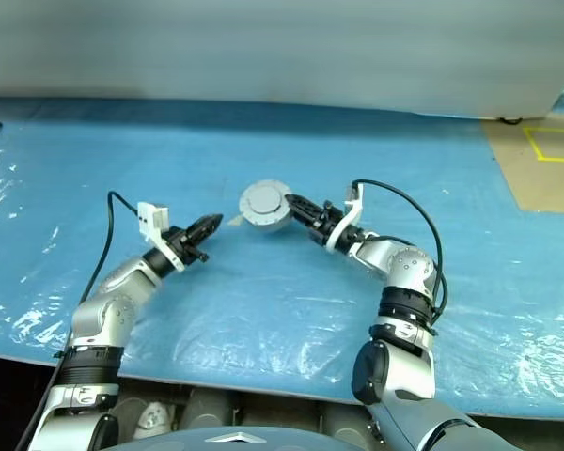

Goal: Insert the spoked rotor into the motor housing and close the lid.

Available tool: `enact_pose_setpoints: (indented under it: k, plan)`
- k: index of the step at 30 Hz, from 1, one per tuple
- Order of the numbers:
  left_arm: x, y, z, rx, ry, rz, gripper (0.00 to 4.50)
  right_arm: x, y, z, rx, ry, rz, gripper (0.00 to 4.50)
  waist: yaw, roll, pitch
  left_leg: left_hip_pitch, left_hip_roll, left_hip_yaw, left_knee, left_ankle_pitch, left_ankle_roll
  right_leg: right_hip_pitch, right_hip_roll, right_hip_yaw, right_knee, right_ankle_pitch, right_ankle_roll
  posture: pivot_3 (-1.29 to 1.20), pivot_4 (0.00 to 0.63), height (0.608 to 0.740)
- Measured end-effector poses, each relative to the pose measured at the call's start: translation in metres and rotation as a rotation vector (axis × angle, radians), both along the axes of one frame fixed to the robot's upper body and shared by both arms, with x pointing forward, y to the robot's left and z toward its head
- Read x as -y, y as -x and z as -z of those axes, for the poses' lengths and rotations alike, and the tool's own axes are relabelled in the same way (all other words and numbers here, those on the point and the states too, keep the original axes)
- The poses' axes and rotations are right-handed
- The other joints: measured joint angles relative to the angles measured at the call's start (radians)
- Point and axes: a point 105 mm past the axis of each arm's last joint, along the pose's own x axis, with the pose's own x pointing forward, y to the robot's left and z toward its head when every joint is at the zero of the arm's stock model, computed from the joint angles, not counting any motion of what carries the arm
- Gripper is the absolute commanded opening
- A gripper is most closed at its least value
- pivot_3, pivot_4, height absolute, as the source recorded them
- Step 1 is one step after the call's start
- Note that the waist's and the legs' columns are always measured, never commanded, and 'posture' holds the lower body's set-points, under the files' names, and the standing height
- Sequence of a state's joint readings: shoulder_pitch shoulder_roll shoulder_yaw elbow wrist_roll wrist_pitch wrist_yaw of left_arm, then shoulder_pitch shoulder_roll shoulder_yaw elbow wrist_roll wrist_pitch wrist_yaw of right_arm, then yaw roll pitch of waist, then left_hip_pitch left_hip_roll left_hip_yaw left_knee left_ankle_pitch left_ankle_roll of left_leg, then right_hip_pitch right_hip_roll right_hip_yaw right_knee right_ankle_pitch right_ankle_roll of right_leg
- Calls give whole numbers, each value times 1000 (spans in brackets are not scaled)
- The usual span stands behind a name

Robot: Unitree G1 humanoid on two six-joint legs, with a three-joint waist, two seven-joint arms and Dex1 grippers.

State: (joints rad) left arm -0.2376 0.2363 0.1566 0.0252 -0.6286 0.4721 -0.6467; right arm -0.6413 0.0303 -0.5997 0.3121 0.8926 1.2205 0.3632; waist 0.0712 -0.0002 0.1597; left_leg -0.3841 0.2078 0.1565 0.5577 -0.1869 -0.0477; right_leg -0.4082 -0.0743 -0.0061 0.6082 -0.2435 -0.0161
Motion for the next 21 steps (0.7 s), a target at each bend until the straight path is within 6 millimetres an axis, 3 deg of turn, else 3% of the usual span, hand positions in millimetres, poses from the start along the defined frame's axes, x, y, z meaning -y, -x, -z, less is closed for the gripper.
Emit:
enact_pose_setpoints:
  k: [8, 13, 21]
  plan:
    - [33, 8, -11, -91, 238, 88, 4460, -11, -2, -7, 11, -76, 23, 1301, -1, 0, 1, 0, 0, -1, 1, 0, 0, 1, 0, 0, 1, 0, 0, 0, 150, 740]
    - [43, 9, -10, -161, 319, 102, 4460, -17, 0, -13, 31, -96, -1, 1301, -1, 0, 1, 0, 0, -2, 1, 0, 0, 1, 0, -1, 0, 0, 1, 0, 150, 740]
    - [37, 7, -21, -195, 479, 87, 4460, -22, 7, -7, 24, -88, -38, 1301, -1, 0, 1, 0, -1, -4, 3, 0, 0, 2, 0, -1, 1, 1, 2, 0, 150, 740]
